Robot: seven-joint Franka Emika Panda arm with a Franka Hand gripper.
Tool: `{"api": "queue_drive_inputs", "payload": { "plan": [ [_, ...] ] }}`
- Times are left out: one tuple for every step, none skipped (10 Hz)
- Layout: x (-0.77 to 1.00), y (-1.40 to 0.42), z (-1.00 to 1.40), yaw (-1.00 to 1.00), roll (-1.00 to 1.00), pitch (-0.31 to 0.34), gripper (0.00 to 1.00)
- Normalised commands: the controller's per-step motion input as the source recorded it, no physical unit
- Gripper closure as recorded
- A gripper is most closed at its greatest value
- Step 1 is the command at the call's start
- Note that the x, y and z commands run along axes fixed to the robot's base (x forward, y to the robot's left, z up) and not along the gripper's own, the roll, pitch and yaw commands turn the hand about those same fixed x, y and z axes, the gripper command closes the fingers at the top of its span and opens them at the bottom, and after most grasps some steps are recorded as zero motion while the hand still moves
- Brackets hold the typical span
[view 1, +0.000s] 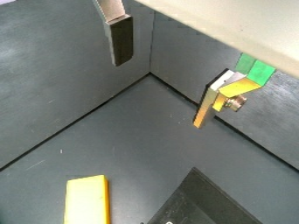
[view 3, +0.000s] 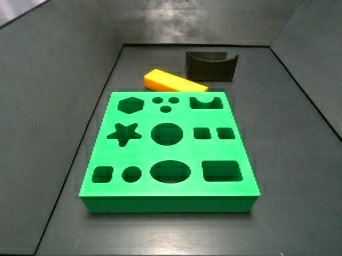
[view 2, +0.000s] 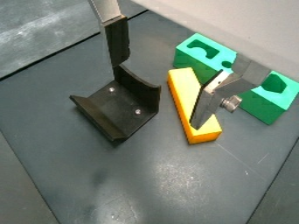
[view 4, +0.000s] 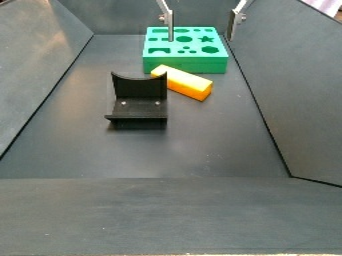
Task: Pick up the rectangle object. Move up. Place the rectangle object on the fixture. Regrasp the rectangle object. Move to above the board. Insert the rectangle object.
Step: Pick up the rectangle object.
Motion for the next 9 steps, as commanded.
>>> {"api": "queue_drive_inputs", "payload": {
  "plan": [
    [0.04,-0.06,-0.09,0.0,0.05,0.121,0.0],
    [0.03,-0.27,-0.01,0.07,0.08,0.0,0.0],
    [0.1,-0.47,-0.41,0.52,0.0,0.157,0.0],
    [-0.01,-0.09,-0.31,1.0,0.0,0.083,0.0],
    [-0.02,-0.06,-0.29,1.0,0.0,0.017,0.0],
    [0.0,-0.08,-0.45,1.0,0.02,0.0,0.0],
    [0.0,-0.08,-0.49,1.0,0.03,0.0,0.0],
    [0.0,-0.1,-0.51,1.0,0.04,0.0,0.0],
    [0.0,-0.23,-0.51,0.99,0.06,0.0,0.0]
  ]
}}
